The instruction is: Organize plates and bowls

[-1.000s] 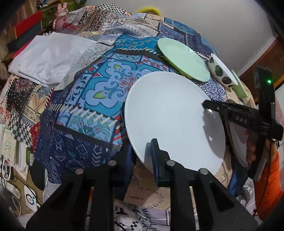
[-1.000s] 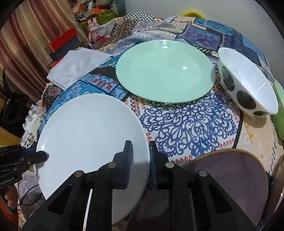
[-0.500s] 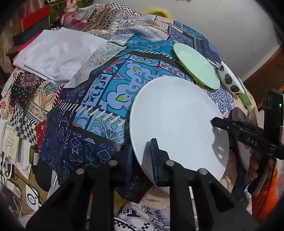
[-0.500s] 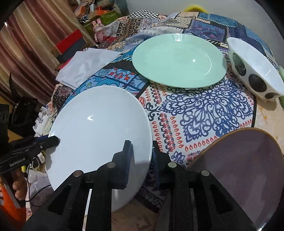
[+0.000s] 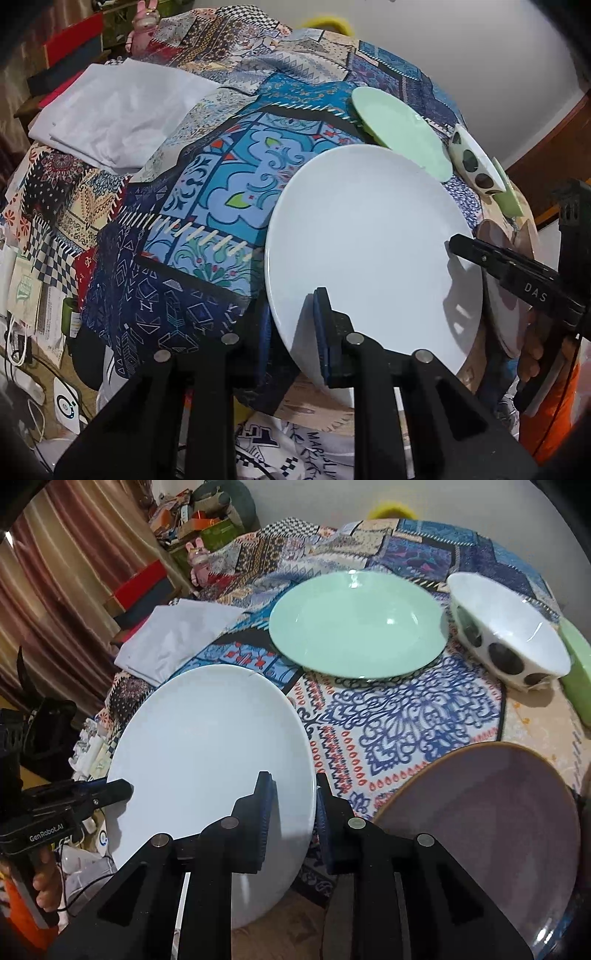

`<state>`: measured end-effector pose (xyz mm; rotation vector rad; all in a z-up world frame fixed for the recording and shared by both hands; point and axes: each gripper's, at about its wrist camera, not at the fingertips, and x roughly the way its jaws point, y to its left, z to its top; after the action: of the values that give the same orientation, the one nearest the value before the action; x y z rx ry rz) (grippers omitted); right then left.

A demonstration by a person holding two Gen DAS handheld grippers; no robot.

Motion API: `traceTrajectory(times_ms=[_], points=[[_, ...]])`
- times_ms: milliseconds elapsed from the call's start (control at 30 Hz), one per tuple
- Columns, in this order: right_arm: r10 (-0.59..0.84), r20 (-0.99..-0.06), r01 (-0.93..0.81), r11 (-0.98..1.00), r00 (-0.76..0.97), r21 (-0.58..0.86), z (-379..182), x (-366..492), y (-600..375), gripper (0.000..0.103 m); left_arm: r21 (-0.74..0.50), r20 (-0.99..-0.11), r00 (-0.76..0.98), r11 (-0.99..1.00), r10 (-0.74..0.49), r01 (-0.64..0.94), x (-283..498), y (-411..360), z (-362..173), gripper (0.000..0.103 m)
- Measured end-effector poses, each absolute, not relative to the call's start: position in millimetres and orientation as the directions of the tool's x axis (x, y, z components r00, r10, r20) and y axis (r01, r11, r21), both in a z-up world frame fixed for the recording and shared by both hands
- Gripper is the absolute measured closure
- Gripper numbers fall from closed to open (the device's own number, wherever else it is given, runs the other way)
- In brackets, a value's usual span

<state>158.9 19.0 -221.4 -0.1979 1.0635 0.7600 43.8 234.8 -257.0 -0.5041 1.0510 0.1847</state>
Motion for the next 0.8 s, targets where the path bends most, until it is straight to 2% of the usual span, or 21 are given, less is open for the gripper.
traceTrajectory(times_ms=[800], points=[[0.506, -0.767, -0.569, 0.79, 0.394, 0.228, -170, 152, -63, 0.082, -0.269, -0.812, 0.577, 0.934, -0.09, -0.233, 71, 170, -195, 0.083]])
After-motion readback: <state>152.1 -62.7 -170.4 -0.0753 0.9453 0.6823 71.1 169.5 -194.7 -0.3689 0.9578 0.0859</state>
